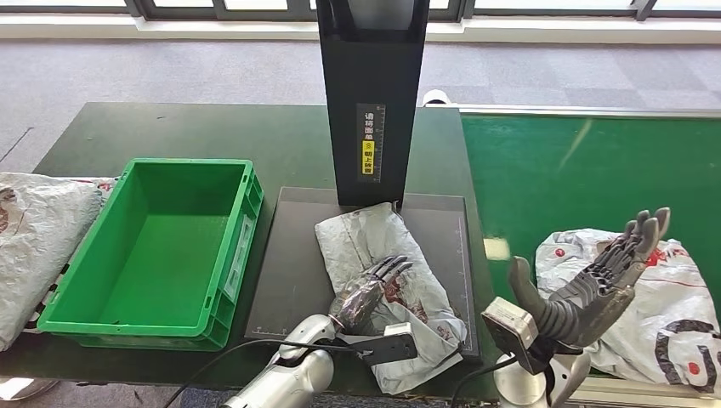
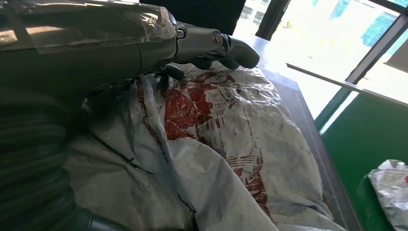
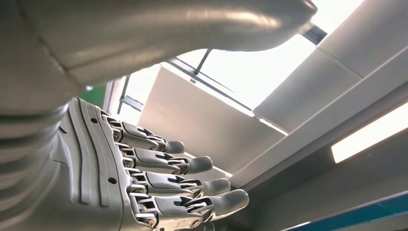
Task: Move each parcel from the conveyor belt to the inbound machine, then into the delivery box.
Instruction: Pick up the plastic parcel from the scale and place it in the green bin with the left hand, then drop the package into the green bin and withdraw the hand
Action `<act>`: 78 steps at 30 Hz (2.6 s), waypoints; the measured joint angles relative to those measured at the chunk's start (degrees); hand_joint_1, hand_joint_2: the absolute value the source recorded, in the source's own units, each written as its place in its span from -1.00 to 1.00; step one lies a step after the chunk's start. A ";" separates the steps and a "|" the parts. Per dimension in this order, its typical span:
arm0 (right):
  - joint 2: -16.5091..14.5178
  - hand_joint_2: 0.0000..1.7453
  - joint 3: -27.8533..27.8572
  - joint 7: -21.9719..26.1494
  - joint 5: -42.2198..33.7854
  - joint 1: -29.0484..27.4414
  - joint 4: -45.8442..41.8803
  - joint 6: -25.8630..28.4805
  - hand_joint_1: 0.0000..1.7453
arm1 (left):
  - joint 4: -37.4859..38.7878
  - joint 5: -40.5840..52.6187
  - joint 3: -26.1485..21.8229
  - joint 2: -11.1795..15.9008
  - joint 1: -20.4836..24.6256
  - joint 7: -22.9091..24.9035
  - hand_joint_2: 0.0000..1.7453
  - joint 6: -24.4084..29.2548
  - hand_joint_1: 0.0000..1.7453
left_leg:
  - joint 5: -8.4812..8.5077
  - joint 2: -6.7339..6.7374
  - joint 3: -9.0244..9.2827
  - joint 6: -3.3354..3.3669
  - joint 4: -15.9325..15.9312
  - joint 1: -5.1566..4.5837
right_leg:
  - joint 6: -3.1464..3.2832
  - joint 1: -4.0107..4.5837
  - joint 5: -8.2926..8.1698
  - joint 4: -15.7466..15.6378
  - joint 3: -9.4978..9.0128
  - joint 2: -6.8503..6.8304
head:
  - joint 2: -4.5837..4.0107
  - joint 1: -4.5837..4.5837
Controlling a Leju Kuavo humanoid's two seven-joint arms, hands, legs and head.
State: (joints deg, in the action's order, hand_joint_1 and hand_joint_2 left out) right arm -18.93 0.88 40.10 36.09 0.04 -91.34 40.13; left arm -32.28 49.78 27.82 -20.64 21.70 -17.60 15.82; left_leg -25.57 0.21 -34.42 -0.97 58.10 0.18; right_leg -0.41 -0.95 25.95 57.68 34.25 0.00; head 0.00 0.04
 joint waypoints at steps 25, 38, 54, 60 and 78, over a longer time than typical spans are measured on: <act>0.02 1.00 1.07 -0.01 -0.97 0.05 1.56 0.00 -1.00 | 3.48 11.42 0.18 -0.91 2.24 9.16 1.00 0.81 1.00 | 0.01 -0.04 0.05 0.01 0.00 0.00 | -0.01 0.01 0.00 0.00 -0.09 -0.03 | 0.00 0.00; 0.02 1.00 2.03 -0.01 -0.90 -0.49 1.55 0.00 -1.00 | -15.16 28.41 -6.32 0.57 -0.05 13.30 1.00 24.32 1.00 | 0.02 -0.02 0.02 0.02 0.00 0.00 | -0.01 0.01 0.00 0.00 -0.05 -0.01 | 0.00 0.00; 0.02 1.00 2.45 0.01 -2.79 -1.93 0.70 0.00 -1.00 | -55.23 18.92 -19.39 0.98 -6.40 -9.43 1.00 24.40 1.00 | 0.02 0.04 -0.03 0.02 -0.01 0.01 | -0.01 0.05 0.02 0.01 0.02 0.01 | 0.00 0.00; 0.00 1.00 2.46 0.04 -3.00 -2.97 -1.09 0.00 -1.00 | -59.32 10.22 -23.66 1.22 -7.27 -13.53 1.00 24.36 1.00 | 0.02 0.01 0.00 0.02 -0.01 0.02 | -0.05 0.05 0.05 0.01 -0.03 -0.02 | 0.00 0.02; -0.15 1.00 2.41 0.10 -4.05 -5.81 -4.18 0.00 -1.00 | -55.06 7.13 -45.69 0.93 -4.71 -17.78 1.00 24.29 1.00 | 0.03 0.02 0.01 0.02 -0.01 0.04 | -0.04 0.08 0.05 0.01 -0.05 -0.01 | 0.00 0.02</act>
State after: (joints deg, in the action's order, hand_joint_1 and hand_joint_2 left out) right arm -19.08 3.29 40.19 32.04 -5.77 -95.52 40.13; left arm -87.34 56.90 -17.87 -19.71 16.98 -35.38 40.11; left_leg -25.54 0.23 -34.41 -0.95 58.08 0.21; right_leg -0.45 -0.88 26.00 57.69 34.21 0.00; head 0.00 0.07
